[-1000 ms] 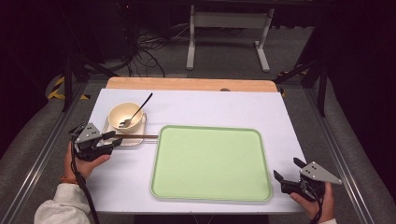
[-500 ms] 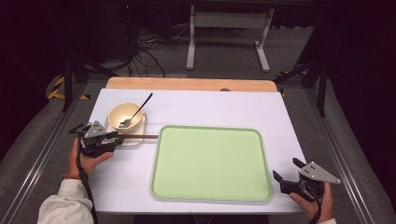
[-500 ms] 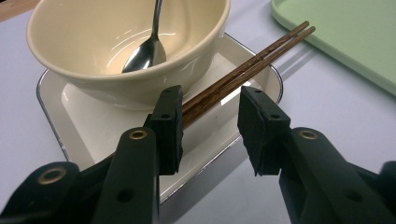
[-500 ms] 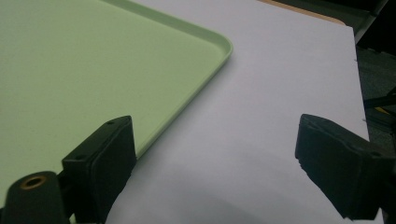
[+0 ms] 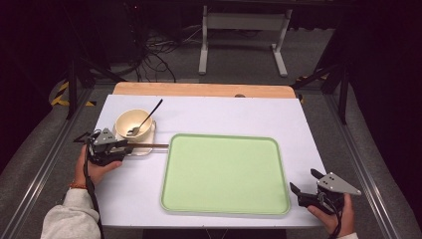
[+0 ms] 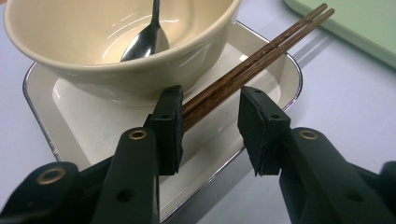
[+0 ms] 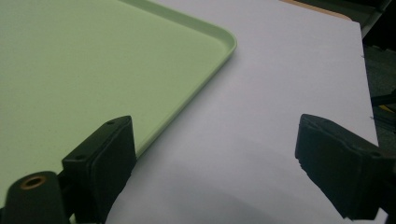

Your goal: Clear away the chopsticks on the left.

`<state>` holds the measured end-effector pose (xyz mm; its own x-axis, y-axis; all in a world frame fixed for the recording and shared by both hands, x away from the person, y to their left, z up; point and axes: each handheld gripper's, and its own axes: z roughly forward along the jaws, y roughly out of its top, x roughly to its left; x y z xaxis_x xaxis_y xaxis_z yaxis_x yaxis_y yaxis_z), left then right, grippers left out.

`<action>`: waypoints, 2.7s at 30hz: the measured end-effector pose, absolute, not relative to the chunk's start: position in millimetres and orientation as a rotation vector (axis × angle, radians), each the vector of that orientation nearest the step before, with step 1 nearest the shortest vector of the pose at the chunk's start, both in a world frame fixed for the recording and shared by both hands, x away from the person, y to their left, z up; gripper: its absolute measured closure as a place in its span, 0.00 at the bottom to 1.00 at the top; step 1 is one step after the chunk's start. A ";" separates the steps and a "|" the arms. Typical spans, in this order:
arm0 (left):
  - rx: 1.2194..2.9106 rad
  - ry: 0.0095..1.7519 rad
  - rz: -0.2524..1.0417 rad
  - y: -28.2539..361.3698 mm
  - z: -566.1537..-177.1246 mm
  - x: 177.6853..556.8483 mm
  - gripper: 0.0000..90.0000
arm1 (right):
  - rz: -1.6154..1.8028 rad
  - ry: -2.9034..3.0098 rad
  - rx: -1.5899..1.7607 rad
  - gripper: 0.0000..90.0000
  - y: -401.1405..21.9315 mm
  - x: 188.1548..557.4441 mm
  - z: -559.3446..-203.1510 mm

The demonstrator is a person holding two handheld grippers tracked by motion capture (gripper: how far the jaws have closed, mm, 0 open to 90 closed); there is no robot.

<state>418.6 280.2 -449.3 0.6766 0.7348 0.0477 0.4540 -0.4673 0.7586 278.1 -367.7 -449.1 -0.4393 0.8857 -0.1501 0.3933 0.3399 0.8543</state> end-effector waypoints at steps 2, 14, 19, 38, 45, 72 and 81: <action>2.125 0.912 0.471 281.9 -450.1 418.3 0.69 | 1.019 1.987 1.115 0.14 -367.2 278.2 -449.2; 2.097 0.908 0.503 285.5 -444.6 414.8 0.68 | 1.021 1.991 1.109 0.14 -367.0 277.9 -449.1; 2.107 0.927 0.493 288.8 -448.1 419.1 0.68 | 1.017 2.001 1.115 0.14 -366.4 279.2 -450.6; 2.151 0.895 0.371 289.5 -454.2 422.2 0.80 | 1.009 2.025 1.113 0.14 -365.4 280.4 -452.3; 2.191 0.865 0.351 286.3 -450.3 420.7 0.91 | 1.007 2.037 1.114 0.14 -365.0 281.1 -453.2; 2.108 0.847 0.411 264.5 -423.3 397.8 0.94 | 1.014 2.028 1.107 0.14 -365.4 280.0 -450.9; 2.059 0.846 0.392 247.7 -407.6 385.7 0.94 | 1.016 2.022 1.108 0.14 -365.7 279.5 -450.2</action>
<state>385.7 247.7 -407.6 0.7216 0.6916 -0.0306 0.4242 -0.4068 0.8090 279.5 -365.7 -450.2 -0.4621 0.8747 -0.1463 0.4044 0.3547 0.8430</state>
